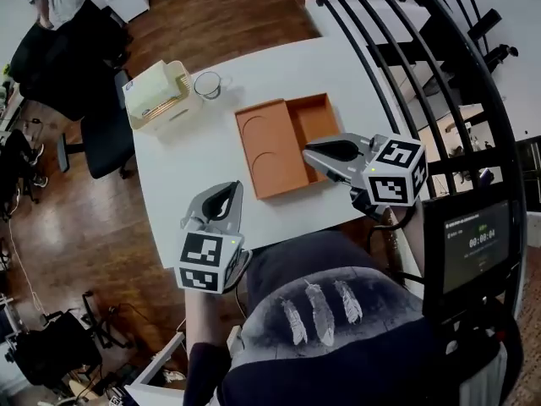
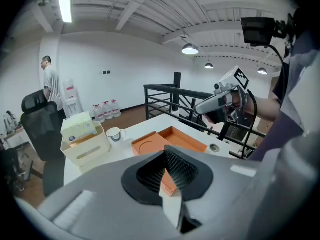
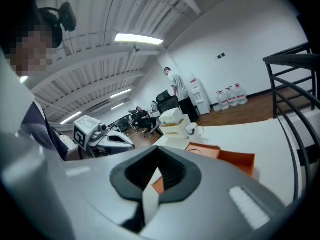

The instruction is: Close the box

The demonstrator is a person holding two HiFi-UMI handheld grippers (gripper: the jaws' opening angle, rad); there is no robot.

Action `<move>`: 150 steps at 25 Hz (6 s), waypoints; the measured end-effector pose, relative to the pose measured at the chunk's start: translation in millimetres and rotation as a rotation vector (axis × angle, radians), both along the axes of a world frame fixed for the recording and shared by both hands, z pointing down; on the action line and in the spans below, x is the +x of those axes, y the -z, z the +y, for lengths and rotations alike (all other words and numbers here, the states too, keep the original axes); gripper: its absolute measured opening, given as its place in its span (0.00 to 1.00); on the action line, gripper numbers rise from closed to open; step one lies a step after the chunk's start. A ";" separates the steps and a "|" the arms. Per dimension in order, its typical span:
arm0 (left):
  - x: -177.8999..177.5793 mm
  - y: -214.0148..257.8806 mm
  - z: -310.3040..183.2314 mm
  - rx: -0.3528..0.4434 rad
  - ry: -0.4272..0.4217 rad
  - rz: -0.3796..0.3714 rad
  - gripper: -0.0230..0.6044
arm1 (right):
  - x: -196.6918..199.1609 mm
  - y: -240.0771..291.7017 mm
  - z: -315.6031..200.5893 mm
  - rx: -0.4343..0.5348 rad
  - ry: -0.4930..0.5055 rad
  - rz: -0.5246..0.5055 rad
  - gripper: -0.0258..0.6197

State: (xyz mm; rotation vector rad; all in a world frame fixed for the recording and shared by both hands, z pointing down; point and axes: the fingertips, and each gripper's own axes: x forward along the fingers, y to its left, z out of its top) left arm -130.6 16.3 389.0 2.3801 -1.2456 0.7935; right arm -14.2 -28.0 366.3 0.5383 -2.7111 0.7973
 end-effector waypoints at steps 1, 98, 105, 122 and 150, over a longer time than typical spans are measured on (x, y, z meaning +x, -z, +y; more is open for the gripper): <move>10.7 -1.9 -0.9 -0.009 0.008 0.005 0.06 | 12.1 -3.3 -2.1 0.001 0.026 0.009 0.05; 26.0 -187.4 -68.2 -0.394 -0.190 -0.456 0.06 | 123.9 -267.1 -43.7 0.234 0.954 1.114 0.04; 27.1 -187.4 -67.4 -0.402 -0.187 -0.430 0.06 | 119.7 -268.6 -44.3 0.251 0.966 1.129 0.04; 28.2 -184.7 -65.4 -0.408 -0.191 -0.418 0.06 | 112.9 -264.9 -50.3 0.280 0.964 1.152 0.05; 19.5 -193.4 -71.5 -0.406 -0.190 -0.409 0.06 | 91.0 -266.3 -53.1 0.289 0.973 1.145 0.04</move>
